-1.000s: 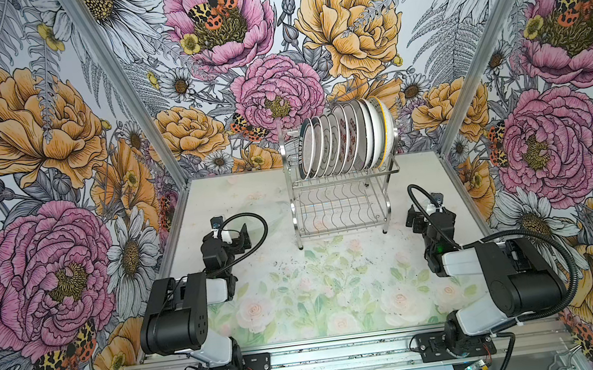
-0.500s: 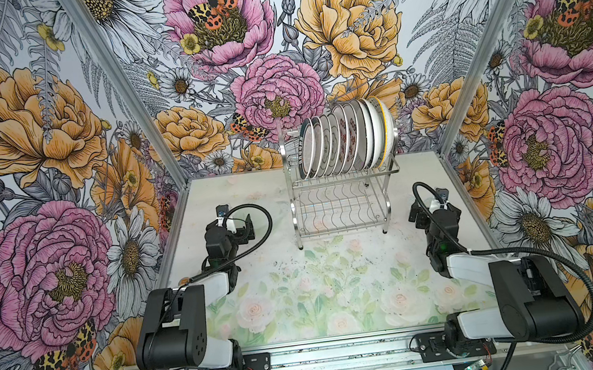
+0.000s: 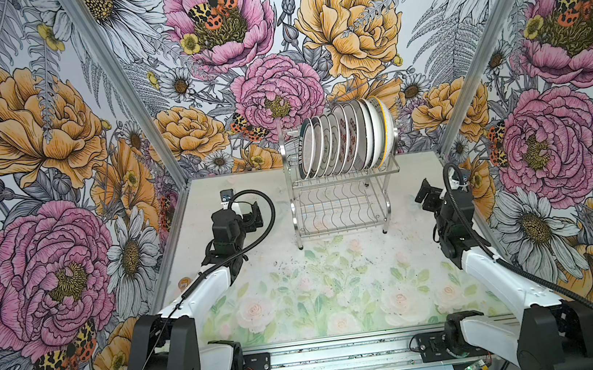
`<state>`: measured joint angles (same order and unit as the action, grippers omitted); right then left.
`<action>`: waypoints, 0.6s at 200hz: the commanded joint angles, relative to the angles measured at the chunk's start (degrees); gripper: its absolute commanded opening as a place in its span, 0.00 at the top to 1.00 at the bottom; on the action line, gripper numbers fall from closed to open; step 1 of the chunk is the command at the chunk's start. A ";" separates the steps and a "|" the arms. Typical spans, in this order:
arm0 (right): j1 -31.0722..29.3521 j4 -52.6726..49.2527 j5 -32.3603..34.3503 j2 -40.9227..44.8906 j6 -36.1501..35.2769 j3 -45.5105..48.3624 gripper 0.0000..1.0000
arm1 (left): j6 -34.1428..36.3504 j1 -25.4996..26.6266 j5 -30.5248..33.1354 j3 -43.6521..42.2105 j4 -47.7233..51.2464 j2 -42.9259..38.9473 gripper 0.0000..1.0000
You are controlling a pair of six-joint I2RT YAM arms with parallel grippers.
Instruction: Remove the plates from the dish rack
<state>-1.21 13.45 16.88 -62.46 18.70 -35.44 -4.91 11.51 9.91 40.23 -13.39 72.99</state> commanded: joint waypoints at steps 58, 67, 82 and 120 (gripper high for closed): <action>-0.78 -22.03 -21.00 -1.17 13.08 -6.00 0.00 | -13.04 3.71 -4.61 5.46 20.67 -0.60 0.01; -1.00 -23.09 -21.77 -1.12 13.46 -6.41 0.00 | -13.60 4.42 -5.40 5.83 21.70 -0.87 0.01; -1.68 -25.46 -22.05 -0.90 13.27 -7.41 0.00 | -13.80 6.22 -5.16 6.31 23.23 -1.32 0.01; -3.22 -29.67 -24.59 -2.87 13.70 -9.57 0.00 | -15.66 8.88 -5.06 6.58 25.72 -2.39 0.01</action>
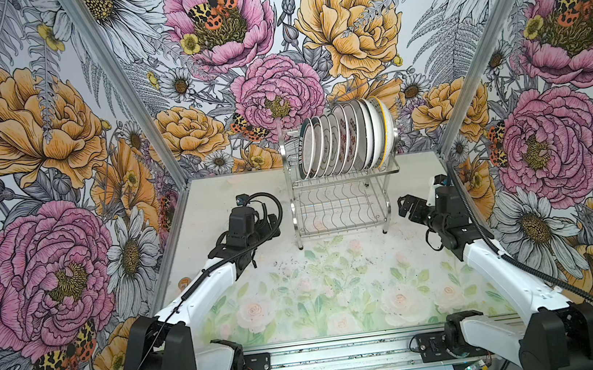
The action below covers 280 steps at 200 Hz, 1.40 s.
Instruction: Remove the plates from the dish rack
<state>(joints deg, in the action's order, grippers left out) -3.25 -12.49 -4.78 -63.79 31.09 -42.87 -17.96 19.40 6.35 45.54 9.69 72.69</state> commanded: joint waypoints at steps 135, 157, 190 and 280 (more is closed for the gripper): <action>-13.06 -20.94 13.30 -7.81 0.55 -12.20 0.00 | -7.65 3.36 -7.50 3.41 8.64 -2.28 0.01; -14.60 -22.31 16.70 -9.34 -1.06 -13.72 0.01 | -7.05 4.61 -7.26 3.86 8.43 -1.30 0.01; -14.74 -22.14 19.11 -13.55 -3.11 -16.27 0.11 | -6.85 5.89 -7.58 4.59 6.86 1.78 0.01; -14.60 -15.20 19.11 -21.53 -2.88 -19.59 0.25 | -6.64 10.53 -7.74 8.28 1.68 10.65 0.01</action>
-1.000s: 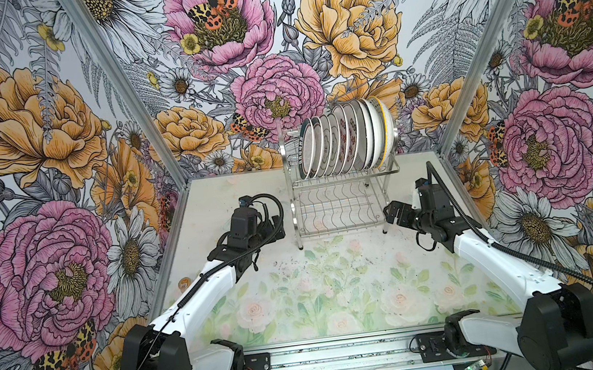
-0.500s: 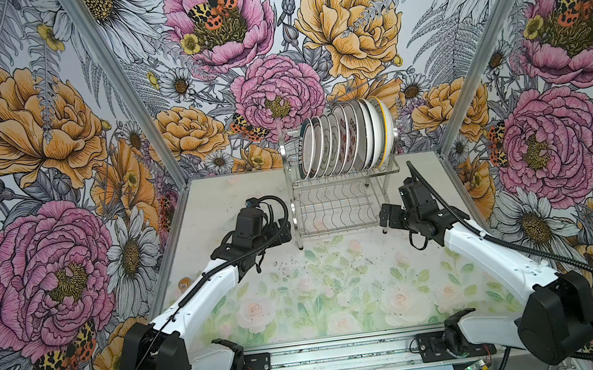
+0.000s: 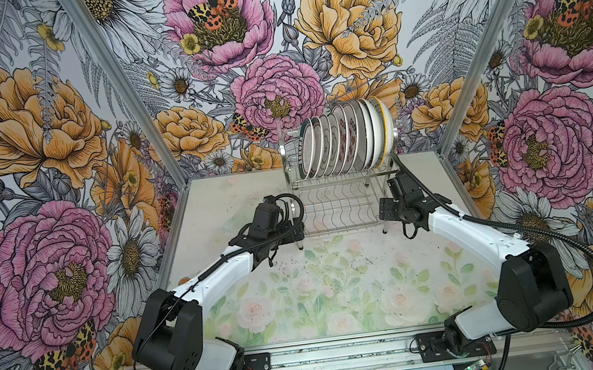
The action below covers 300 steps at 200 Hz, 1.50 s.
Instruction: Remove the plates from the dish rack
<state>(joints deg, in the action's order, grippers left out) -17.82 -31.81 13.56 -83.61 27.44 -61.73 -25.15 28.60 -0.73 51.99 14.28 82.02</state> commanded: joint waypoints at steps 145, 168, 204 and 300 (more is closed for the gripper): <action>0.81 20.66 0.92 -6.29 6.82 6.06 0.55 | 1.31 1.63 2.35 4.87 -4.35 8.88 0.21; 1.18 21.73 0.25 -6.89 7.58 6.52 0.61 | 0.24 0.51 1.96 5.01 -4.62 9.83 0.29; 1.15 23.27 -0.07 -7.70 8.11 7.07 0.66 | 0.51 -0.39 2.23 4.77 -5.45 10.66 0.38; -0.16 26.07 -1.79 -9.70 5.38 5.62 0.79 | 1.60 -3.66 2.13 3.66 -6.76 11.59 0.66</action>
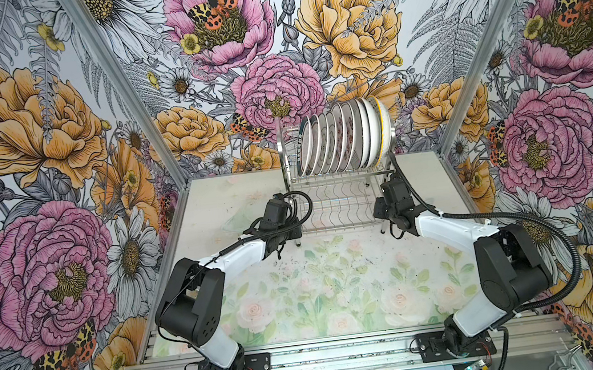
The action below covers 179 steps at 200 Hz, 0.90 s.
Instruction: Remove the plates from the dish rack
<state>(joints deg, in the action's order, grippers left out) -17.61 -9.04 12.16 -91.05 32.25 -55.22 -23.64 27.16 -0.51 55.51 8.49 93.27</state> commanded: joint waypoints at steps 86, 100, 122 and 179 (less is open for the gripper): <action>-1.96 5.08 -2.71 -7.99 -1.18 -6.86 0.88 | -0.73 -8.18 1.92 -5.31 -0.91 -5.03 0.75; -2.67 5.25 -3.02 -9.35 -1.12 -8.55 0.88 | -1.15 -9.34 1.85 -6.64 -1.15 -6.43 0.76; -3.65 5.35 -3.23 -11.50 -1.07 -11.03 0.88 | -1.36 -11.16 2.01 -7.97 -0.69 -8.04 0.76; -5.84 7.01 -4.71 -17.30 0.94 -16.82 0.89 | -1.94 -17.40 1.32 -10.64 0.21 -11.60 0.77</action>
<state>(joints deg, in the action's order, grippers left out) -24.53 -4.38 5.48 -104.84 28.62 -68.97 -20.03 14.90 -1.43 46.46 5.63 84.79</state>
